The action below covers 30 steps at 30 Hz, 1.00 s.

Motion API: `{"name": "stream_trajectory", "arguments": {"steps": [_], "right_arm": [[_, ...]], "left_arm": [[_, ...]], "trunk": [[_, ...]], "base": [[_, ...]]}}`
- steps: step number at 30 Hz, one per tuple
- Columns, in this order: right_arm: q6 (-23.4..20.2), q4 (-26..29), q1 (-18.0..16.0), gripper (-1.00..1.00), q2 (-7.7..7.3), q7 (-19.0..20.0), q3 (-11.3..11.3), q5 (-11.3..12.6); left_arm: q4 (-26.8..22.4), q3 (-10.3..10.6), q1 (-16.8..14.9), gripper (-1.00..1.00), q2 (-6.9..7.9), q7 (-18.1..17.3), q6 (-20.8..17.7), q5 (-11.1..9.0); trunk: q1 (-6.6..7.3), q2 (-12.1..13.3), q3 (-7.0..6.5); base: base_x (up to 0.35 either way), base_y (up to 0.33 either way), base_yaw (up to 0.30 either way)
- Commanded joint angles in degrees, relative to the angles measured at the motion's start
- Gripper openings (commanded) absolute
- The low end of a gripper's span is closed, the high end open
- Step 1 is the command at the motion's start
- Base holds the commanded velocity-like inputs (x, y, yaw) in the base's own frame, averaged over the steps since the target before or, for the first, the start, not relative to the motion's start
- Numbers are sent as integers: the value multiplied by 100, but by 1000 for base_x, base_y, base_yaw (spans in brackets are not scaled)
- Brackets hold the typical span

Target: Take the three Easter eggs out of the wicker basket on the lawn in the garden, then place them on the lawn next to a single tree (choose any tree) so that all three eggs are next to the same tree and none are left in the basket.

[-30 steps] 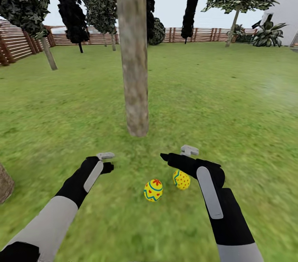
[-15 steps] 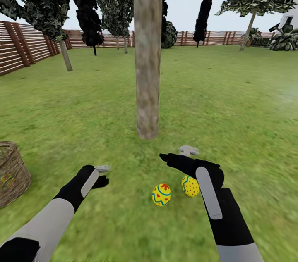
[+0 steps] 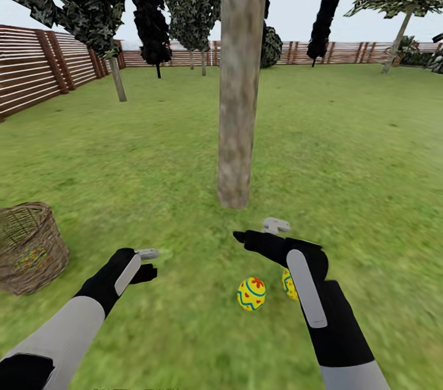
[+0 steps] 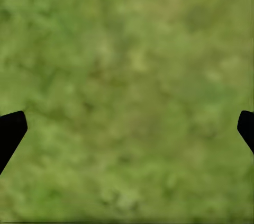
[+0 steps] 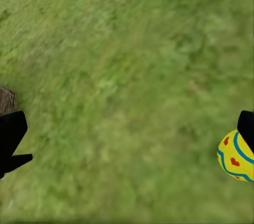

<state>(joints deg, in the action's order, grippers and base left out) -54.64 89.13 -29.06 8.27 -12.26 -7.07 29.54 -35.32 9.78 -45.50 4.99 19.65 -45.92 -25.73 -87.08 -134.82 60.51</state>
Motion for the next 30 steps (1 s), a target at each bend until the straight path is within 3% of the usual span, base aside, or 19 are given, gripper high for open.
{"name": "stream_trajectory", "arguments": {"steps": [1, 10, 19, 30], "right_arm": [[-17, 1, -3, 100, 2, -59, -4, 60], [-17, -18, -3, 100, 11, -62, -19, 60], [-12, -18, -3, 100, 20, -56, -22, 69], [-11, -18, -3, 100, 14, 10, -21, 129]], "left_arm": [[-8, 41, -3, 100, 9, 49, -13, -59], [-10, 42, -2, 100, 11, 48, -28, -55], [-10, 48, -1, 100, 11, 49, -22, -55], [-10, 62, 6, 100, 11, 49, -29, -44]], "trunk": [[24, 39, -6], [221, 400, -103], [419, 761, -202], [661, 1202, -387]], "base": [[0, 0, 176], [-21, 0, 176], [-199, -42, 171], [-202, -101, 28]]}}
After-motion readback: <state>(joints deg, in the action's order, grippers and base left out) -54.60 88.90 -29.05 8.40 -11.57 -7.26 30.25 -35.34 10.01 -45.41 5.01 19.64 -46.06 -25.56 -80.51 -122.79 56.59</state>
